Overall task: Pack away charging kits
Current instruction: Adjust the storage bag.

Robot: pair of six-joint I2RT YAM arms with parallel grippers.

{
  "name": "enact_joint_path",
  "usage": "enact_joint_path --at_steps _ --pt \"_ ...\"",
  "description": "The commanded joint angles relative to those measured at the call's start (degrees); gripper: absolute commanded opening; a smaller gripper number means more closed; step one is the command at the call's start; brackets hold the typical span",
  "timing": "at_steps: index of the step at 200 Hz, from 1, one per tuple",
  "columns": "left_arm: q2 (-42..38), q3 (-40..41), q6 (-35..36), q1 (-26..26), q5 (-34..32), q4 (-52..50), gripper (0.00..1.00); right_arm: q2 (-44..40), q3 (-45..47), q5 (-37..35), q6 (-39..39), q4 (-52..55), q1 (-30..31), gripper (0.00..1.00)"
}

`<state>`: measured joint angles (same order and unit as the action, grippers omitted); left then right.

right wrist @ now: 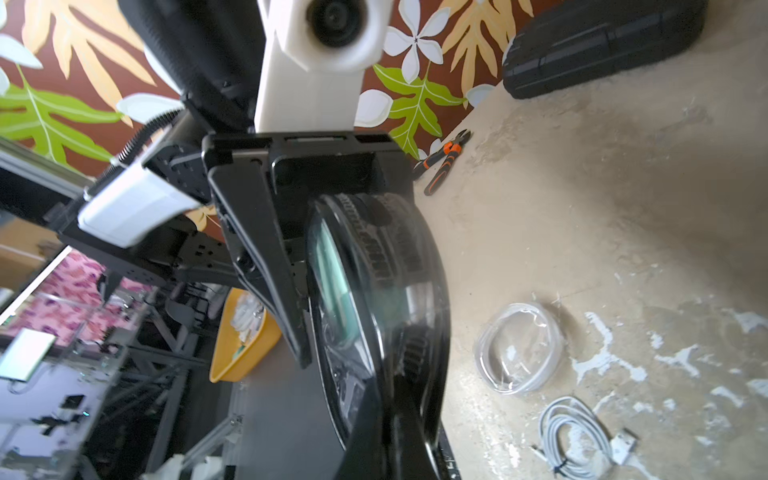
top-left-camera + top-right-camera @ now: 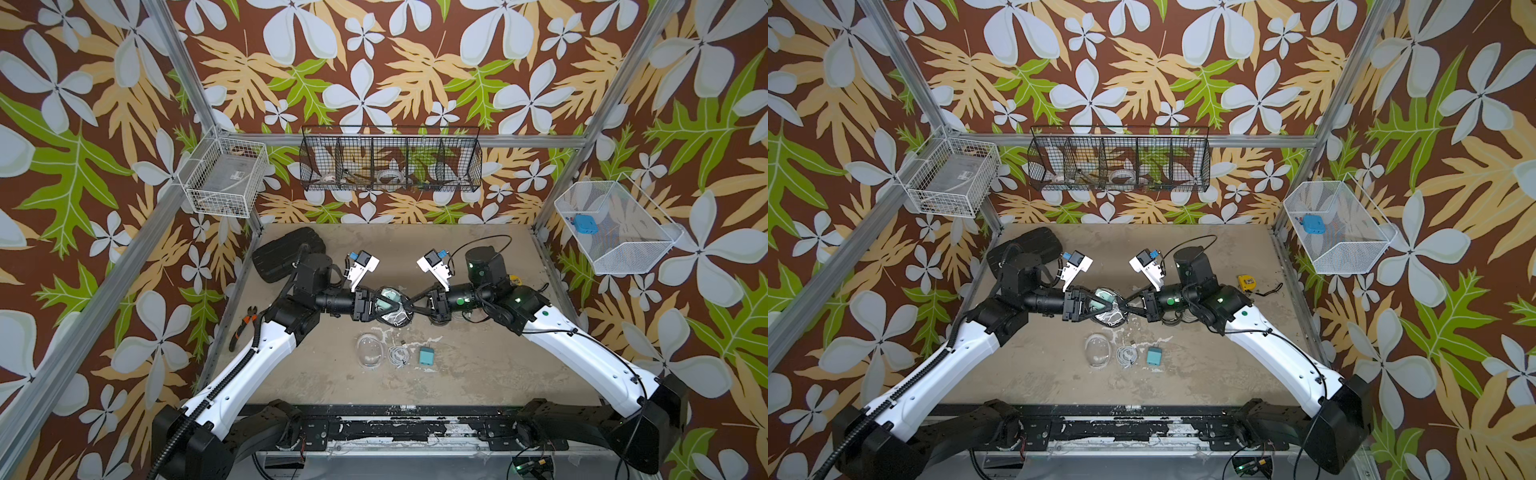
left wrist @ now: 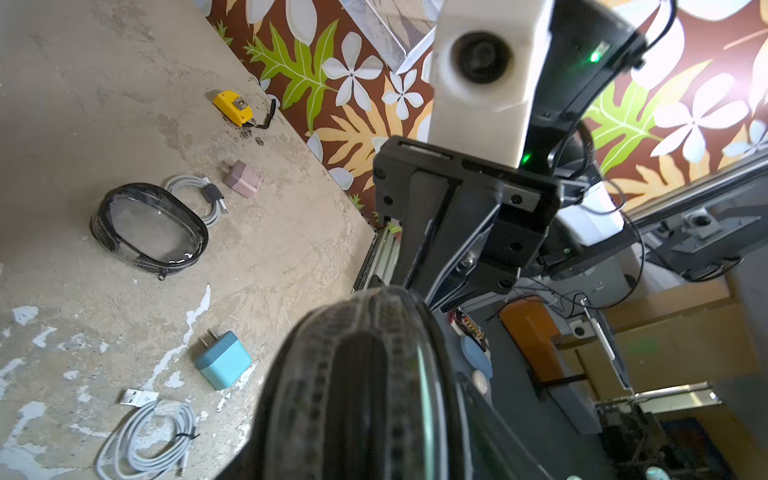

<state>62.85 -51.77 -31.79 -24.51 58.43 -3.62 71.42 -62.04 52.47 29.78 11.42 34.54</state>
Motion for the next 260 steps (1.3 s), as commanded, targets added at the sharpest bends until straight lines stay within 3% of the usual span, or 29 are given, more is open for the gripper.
enact_joint_path --at_steps 1,43,78,94,109,127,165,206,260 --pt "-2.7 5.0 -18.8 0.1 -4.5 25.2 0.56 -1.9 4.0 0.0 19.4 -20.0 0.6 0.00" --pt "-4.1 10.0 -28.5 0.1 -15.0 38.1 0.52 -2.3 4.8 -3.0 24.0 -22.9 1.5 0.00" --pt "-2.0 10.8 -32.6 0.2 -16.4 39.9 0.24 -1.6 3.1 -3.6 22.9 -22.4 4.2 0.00" --pt "-2.8 11.1 -33.4 0.4 -18.0 39.5 0.19 -2.3 1.3 -3.5 19.0 -19.0 4.6 0.14" --pt "-2.7 10.5 -34.2 0.9 -17.1 38.3 0.18 -4.1 -1.4 -5.6 11.6 -11.8 4.5 0.29" --pt "-1.9 10.1 -36.8 2.2 -14.2 38.0 0.18 -6.4 -4.1 -8.7 2.9 -4.1 4.6 0.37" --pt "-0.2 9.9 -45.2 3.6 -8.8 40.8 0.20 -8.9 -5.2 -17.7 -9.8 4.2 4.9 0.42" --pt "-0.1 8.1 -46.7 3.6 -8.4 36.0 0.23 -9.6 -4.2 -28.4 -20.3 6.7 9.6 0.42" --pt "-0.1 9.1 -48.7 3.6 -8.2 36.8 0.24 -8.8 -2.7 -28.1 -22.4 4.2 10.3 0.41"
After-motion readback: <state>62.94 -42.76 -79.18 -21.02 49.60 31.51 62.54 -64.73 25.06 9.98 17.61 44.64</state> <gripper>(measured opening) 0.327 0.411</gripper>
